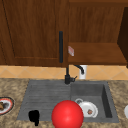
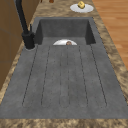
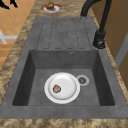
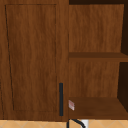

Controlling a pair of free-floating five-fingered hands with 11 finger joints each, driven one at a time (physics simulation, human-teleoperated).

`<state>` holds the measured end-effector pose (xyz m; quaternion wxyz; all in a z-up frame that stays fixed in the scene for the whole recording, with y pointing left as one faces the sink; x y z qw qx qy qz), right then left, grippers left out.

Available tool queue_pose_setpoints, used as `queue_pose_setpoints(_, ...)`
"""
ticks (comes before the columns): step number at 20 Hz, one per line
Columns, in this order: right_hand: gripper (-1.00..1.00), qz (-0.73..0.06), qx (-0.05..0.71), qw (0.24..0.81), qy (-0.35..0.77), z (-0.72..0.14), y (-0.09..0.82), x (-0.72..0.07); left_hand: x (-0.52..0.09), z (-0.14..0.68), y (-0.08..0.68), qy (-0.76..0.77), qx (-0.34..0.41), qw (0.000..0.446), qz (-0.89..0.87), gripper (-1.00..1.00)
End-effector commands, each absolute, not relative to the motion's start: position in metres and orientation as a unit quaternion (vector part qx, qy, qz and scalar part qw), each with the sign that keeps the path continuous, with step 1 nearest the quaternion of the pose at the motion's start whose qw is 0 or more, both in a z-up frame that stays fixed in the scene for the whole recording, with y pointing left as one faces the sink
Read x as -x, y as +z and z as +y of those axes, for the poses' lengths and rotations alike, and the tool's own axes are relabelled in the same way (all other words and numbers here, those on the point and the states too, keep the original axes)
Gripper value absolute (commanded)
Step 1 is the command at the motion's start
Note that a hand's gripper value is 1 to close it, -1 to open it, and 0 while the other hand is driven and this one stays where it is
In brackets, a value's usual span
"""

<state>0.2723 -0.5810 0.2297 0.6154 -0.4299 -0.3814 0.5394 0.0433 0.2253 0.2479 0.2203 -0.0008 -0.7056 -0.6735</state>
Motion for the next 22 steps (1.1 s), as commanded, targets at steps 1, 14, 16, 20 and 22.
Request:
queue_pose_setpoints(1, -1.0, -0.383, 0.43, 0.604, 0.551, -0.553, 0.23, -0.264, -0.043, 0.225, 0.248, -0.674, 0.001, 0.22, -0.706, 0.0)
queue_pose_setpoints(14, -1.0, -0.401, 0.442, 0.592, 0.542, -0.477, 0.233, -0.212, -0.043, 0.225, 0.248, -0.674, 0.001, 0.22, -0.706, 0.0)
queue_pose_setpoints(16, -1.0, -0.409, 0.446, 0.591, 0.533, -0.472, 0.235, -0.197, -0.043, 0.225, 0.248, -0.674, 0.001, 0.22, -0.706, 0.0)
queue_pose_setpoints(20, -1.0, -0.429, 0.449, 0.586, 0.521, -0.466, 0.24, -0.166, -0.043, 0.225, 0.248, -0.674, 0.001, 0.22, -0.706, 0.0)
queue_pose_setpoints(22, -1.0, -0.436, 0.454, 0.582, 0.515, -0.461, 0.242, -0.152, -0.043, 0.225, 0.248, -0.674, 0.001, 0.22, -0.706, 0.0)
